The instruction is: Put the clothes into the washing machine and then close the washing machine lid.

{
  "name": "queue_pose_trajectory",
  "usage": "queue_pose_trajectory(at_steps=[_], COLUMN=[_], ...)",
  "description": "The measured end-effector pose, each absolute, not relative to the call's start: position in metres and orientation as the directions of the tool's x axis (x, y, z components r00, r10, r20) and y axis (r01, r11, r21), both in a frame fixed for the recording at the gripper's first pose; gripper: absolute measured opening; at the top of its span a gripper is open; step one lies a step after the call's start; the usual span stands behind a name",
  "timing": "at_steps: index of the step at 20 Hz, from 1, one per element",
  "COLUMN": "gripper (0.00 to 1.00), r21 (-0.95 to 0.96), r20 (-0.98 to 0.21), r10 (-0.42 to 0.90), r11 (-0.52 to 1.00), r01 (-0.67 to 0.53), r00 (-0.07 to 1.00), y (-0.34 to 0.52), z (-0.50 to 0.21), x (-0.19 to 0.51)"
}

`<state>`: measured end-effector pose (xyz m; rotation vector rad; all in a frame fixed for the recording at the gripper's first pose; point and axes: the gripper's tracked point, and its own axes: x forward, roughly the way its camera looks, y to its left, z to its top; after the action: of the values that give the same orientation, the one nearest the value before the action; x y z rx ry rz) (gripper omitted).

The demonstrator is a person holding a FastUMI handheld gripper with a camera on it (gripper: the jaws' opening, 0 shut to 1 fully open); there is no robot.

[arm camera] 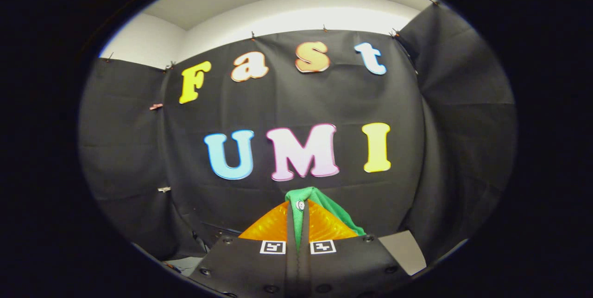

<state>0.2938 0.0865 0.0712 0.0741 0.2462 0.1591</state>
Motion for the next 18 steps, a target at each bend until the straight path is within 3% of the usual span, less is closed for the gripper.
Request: queue_pose_trajectory(at_steps=[11,18], gripper=[0.05,0.05], r21=[0.172,0.269], r20=[-0.22,-0.374], r10=[0.481,0.575], r11=[0.876,0.818], r01=[-0.451,-0.508], r00=[0.849,0.728], y=[0.271,0.326], z=[0.044,-0.067], x=[0.276,0.285])
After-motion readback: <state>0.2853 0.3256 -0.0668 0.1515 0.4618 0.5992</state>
